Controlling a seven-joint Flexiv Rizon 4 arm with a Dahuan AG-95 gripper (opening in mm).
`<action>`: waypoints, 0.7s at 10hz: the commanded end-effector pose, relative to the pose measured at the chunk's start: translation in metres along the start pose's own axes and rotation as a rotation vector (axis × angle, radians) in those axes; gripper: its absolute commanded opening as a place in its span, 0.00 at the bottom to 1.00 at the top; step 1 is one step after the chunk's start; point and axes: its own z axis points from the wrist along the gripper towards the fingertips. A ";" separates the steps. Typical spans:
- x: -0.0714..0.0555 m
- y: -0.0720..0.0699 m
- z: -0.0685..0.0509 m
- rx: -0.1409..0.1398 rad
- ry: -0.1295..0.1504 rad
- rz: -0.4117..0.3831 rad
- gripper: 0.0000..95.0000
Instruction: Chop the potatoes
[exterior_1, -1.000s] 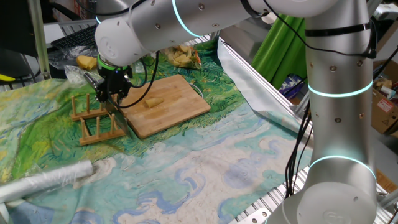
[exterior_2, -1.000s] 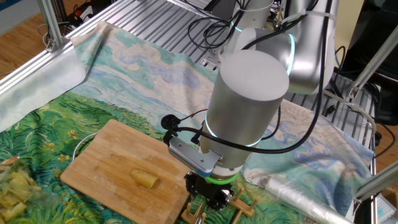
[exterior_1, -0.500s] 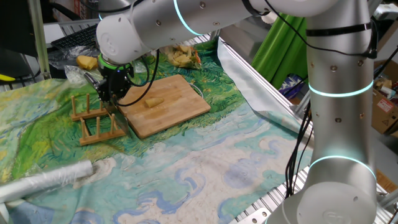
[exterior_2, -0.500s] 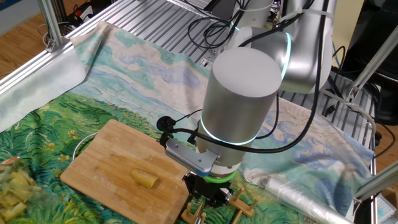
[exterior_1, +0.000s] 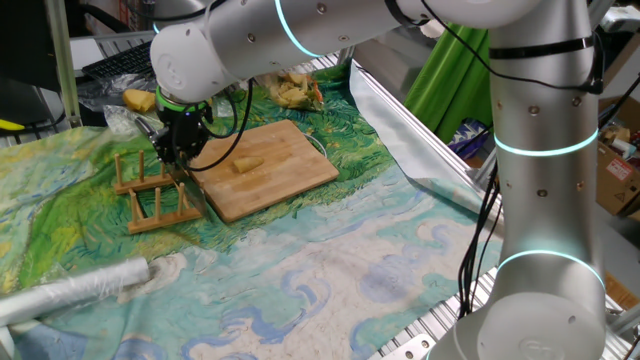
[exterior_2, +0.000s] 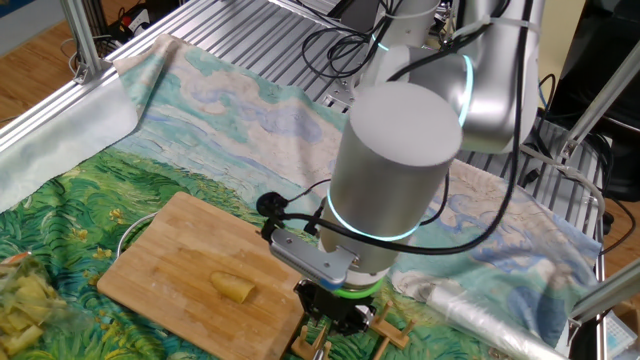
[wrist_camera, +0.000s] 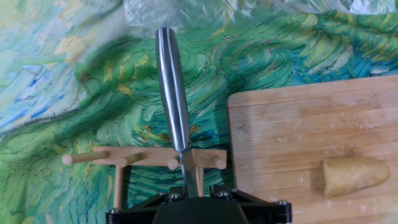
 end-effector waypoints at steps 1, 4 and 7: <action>0.000 0.000 0.000 -0.002 0.000 0.004 0.20; 0.002 0.004 0.012 -0.002 -0.001 0.012 0.20; 0.002 0.006 0.020 -0.002 -0.002 0.013 0.20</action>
